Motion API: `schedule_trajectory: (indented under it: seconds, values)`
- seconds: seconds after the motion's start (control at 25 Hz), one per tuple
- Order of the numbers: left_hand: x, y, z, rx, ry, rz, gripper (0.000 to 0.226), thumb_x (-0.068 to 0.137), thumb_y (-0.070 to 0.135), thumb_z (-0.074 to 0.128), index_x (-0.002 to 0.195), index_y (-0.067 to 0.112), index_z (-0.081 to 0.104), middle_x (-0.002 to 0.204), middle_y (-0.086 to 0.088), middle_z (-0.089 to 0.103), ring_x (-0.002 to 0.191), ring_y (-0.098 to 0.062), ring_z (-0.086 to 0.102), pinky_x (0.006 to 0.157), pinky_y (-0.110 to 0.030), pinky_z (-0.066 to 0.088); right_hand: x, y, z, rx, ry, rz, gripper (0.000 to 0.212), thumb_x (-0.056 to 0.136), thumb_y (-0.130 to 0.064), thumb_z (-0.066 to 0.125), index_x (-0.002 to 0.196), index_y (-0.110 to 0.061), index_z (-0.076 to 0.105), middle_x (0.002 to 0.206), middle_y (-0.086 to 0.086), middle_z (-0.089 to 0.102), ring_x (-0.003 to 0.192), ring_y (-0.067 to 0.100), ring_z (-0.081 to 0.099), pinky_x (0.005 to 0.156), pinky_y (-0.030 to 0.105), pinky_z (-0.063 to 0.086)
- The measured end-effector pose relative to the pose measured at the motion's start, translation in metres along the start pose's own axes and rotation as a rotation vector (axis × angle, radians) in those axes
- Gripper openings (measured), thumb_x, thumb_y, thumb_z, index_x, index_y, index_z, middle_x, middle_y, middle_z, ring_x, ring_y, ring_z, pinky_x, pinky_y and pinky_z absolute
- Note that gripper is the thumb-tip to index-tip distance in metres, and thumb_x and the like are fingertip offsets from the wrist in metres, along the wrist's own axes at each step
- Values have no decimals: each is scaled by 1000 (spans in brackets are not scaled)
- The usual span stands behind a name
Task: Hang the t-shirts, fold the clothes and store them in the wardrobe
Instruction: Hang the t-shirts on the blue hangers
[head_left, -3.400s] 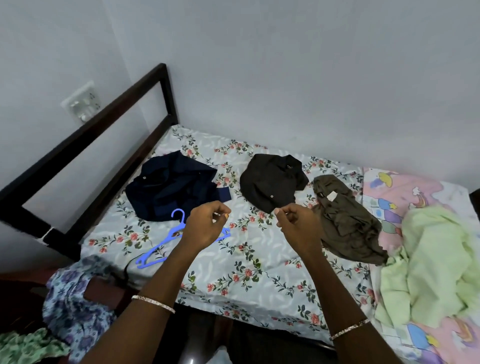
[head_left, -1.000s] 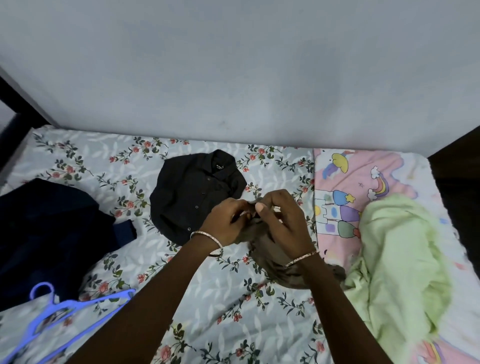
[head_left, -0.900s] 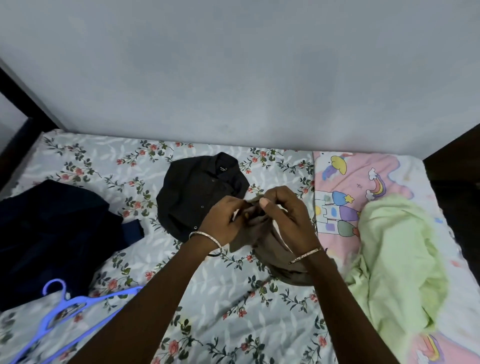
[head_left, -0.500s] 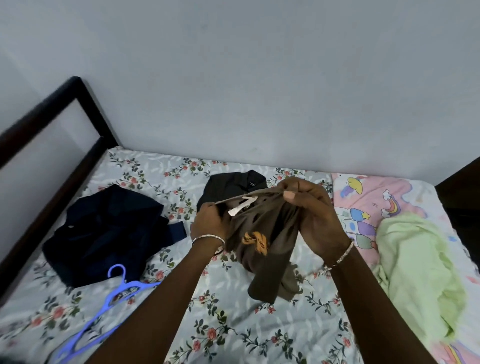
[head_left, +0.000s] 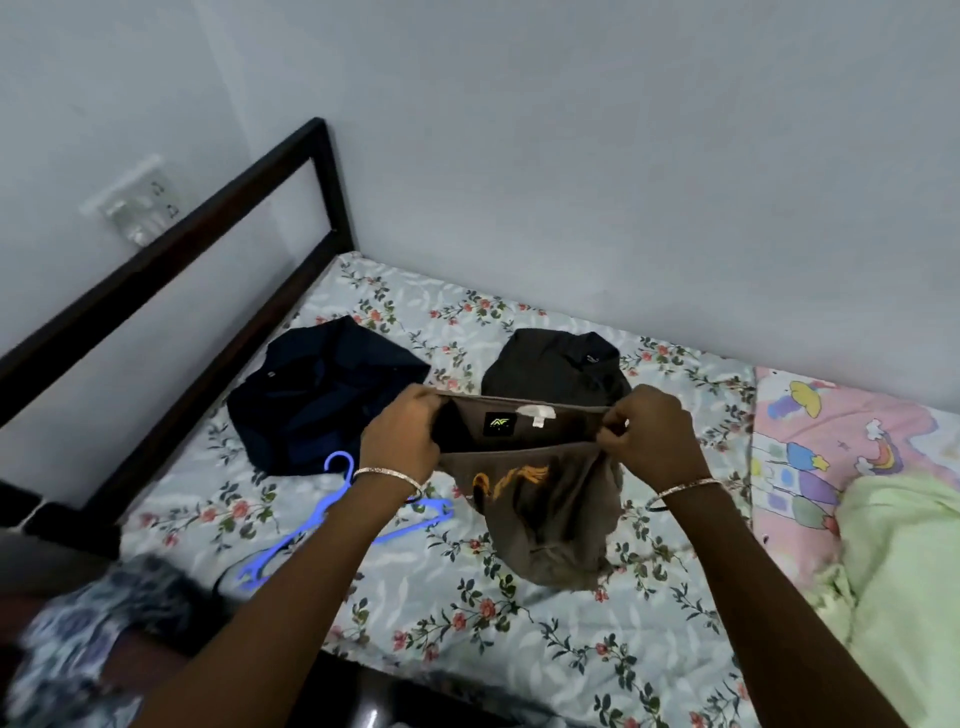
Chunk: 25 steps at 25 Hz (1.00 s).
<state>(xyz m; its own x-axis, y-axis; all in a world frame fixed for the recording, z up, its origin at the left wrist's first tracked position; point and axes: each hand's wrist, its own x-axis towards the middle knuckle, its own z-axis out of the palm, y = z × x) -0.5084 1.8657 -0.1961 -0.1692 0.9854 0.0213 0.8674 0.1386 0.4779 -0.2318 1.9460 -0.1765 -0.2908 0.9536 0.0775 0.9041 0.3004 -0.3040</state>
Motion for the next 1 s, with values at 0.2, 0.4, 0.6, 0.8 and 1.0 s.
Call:
schedule_trajectory:
  seconds: [0.2, 0.4, 0.6, 0.8, 1.0]
  values:
    - [-47, -56, 17, -20, -80, -156, 55, 81, -6, 51, 131, 15, 58, 128, -8, 55, 110, -35, 58, 81, -42, 47, 6, -55, 66, -64, -307, 103, 5, 79, -14, 63, 75, -18, 65, 91, 9, 65, 88, 36, 65, 70, 35, 50]
    - [-76, -128, 33, -51, -50, -346, 56, 82, -8, 49, 133, 13, 58, 127, -11, 57, 111, -37, 59, 85, -43, 48, 19, -90, 143, 172, -625, 95, 12, 77, -25, 74, 80, -26, 62, 85, -3, 66, 85, 22, 63, 75, 28, 48]
    - [-95, -178, 57, -91, -99, -429, 52, 76, -11, 54, 124, 6, 62, 125, -12, 58, 105, -37, 62, 79, -42, 52, 36, -115, 243, 151, -823, 80, 8, 81, -18, 72, 76, -25, 71, 89, -2, 72, 91, 21, 66, 75, 23, 48]
    - [-110, -218, 84, -120, -88, -453, 64, 70, -15, 56, 130, 7, 59, 130, -12, 58, 107, -40, 62, 76, -49, 57, 50, -132, 338, 118, -766, 86, 22, 88, -11, 58, 104, -11, 73, 114, 15, 70, 108, 38, 63, 86, 34, 51]
    - [-104, -239, 92, -140, -27, -475, 69, 70, -15, 53, 135, 9, 56, 136, -11, 55, 117, -37, 58, 82, -48, 56, 59, -136, 414, 73, -887, -19, 52, 97, -15, 53, 148, -8, 42, 137, 24, 55, 127, 40, 52, 105, 44, 43]
